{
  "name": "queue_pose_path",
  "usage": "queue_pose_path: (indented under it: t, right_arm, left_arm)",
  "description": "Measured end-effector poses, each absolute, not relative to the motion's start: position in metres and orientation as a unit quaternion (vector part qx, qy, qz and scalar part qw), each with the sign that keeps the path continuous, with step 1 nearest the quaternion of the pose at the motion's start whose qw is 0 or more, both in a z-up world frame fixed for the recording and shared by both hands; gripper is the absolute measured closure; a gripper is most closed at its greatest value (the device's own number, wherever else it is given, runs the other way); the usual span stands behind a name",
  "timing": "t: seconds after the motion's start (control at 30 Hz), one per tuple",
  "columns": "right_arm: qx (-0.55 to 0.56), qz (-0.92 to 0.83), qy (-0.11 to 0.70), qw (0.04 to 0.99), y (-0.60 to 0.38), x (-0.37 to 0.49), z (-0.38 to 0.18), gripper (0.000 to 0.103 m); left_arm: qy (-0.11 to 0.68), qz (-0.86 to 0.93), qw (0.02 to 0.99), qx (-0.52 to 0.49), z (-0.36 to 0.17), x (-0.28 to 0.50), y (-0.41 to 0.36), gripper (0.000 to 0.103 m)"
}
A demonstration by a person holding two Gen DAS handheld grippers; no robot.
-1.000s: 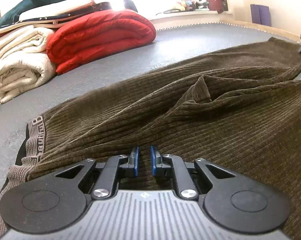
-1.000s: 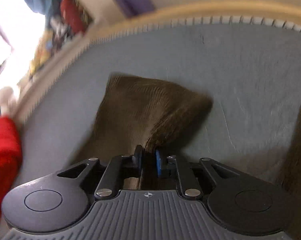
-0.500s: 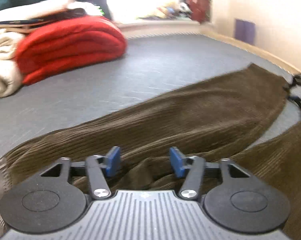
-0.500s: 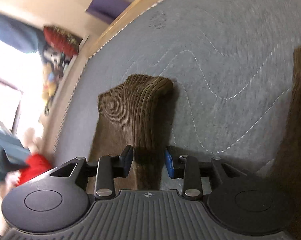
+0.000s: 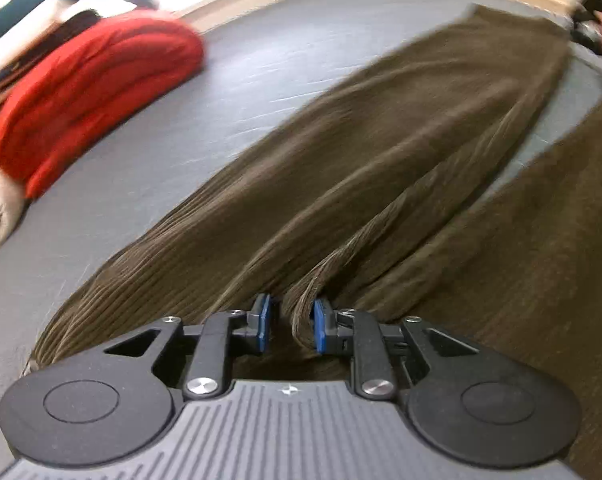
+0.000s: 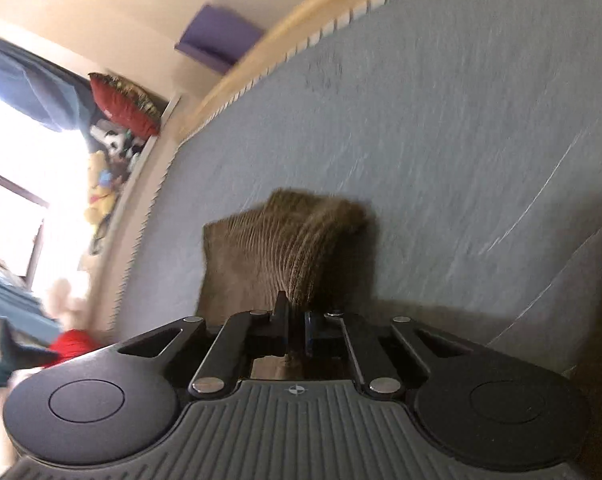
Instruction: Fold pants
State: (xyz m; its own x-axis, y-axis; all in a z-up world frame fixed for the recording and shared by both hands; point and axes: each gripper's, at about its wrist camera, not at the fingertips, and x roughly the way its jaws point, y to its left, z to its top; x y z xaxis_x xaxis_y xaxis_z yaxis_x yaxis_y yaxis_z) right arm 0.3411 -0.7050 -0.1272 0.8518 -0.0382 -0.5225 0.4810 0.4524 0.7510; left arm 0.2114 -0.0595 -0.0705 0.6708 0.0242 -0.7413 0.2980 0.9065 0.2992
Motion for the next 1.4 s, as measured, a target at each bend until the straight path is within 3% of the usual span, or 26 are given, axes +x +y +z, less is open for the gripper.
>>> queue_pose_path:
  t: [0.13, 0.27, 0.3, 0.37, 0.4, 0.5, 0.83, 0.93, 1.0, 1.03, 1.07, 1.17, 1.23, 1.4]
  right_arm:
    - [0.418, -0.280, 0.289, 0.814, -0.693, 0.331, -0.114, 0.097]
    - [0.408, -0.333, 0.300, 0.795, -0.683, 0.321, -0.105, 0.093]
    - [0.391, -0.347, 0.302, 0.798, -0.681, 0.321, -0.099, 0.092]
    - [0.348, -0.420, 0.288, 0.787, -0.681, 0.310, -0.082, 0.091]
    - [0.332, -0.457, 0.278, 0.777, -0.685, 0.302, -0.075, 0.086]
    - [0.351, -0.480, 0.240, 0.767, -0.710, 0.275, -0.058, 0.086]
    - [0.318, -0.245, 0.202, 0.893, -0.639, 0.235, 0.047, 0.085]
    - [0.272, -0.157, 0.199, 0.928, -0.587, 0.215, 0.085, 0.069]
    - [0.241, -0.102, 0.204, 0.943, -0.550, 0.201, 0.105, 0.065]
    - [0.224, -0.069, 0.209, 0.949, -0.529, 0.192, 0.112, 0.064]
    - [0.211, -0.039, 0.216, 0.953, -0.509, 0.183, 0.117, 0.064]
    - [0.174, 0.036, 0.251, 0.952, -0.456, 0.165, 0.122, 0.063]
    - [0.163, 0.078, 0.270, 0.946, -0.423, 0.153, 0.114, 0.063]
    - [0.111, 0.174, 0.334, 0.920, -0.322, 0.121, 0.057, 0.064]
  left_arm:
    - [0.400, -0.074, 0.887, 0.219, -0.074, 0.208, -0.060, 0.076]
    - [0.432, -0.093, 0.872, 0.210, -0.076, 0.213, -0.060, 0.075]
    - [0.439, -0.106, 0.870, 0.199, -0.071, 0.212, -0.054, 0.072]
    - [0.457, -0.132, 0.862, 0.177, -0.059, 0.211, -0.040, 0.049]
    - [0.457, -0.146, 0.862, 0.165, -0.050, 0.208, -0.032, 0.047]
    - [0.427, -0.202, 0.874, 0.113, -0.013, 0.187, -0.007, 0.047]
    - [0.363, -0.170, 0.913, 0.080, 0.067, 0.115, 0.102, 0.048]
    - [0.341, -0.130, 0.930, 0.047, 0.085, 0.102, 0.145, 0.048]
    - [0.340, -0.084, 0.937, -0.010, 0.089, 0.102, 0.180, 0.048]
    - [0.350, -0.066, 0.934, -0.034, 0.088, 0.102, 0.193, 0.050]
    - [0.365, -0.037, 0.928, -0.059, 0.085, 0.105, 0.206, 0.060]
    - [0.392, 0.017, 0.915, -0.097, 0.078, 0.107, 0.230, 0.076]
    - [0.400, 0.020, 0.911, -0.100, 0.078, 0.104, 0.239, 0.083]
    - [0.422, 0.022, 0.902, -0.090, 0.070, 0.095, 0.241, 0.083]
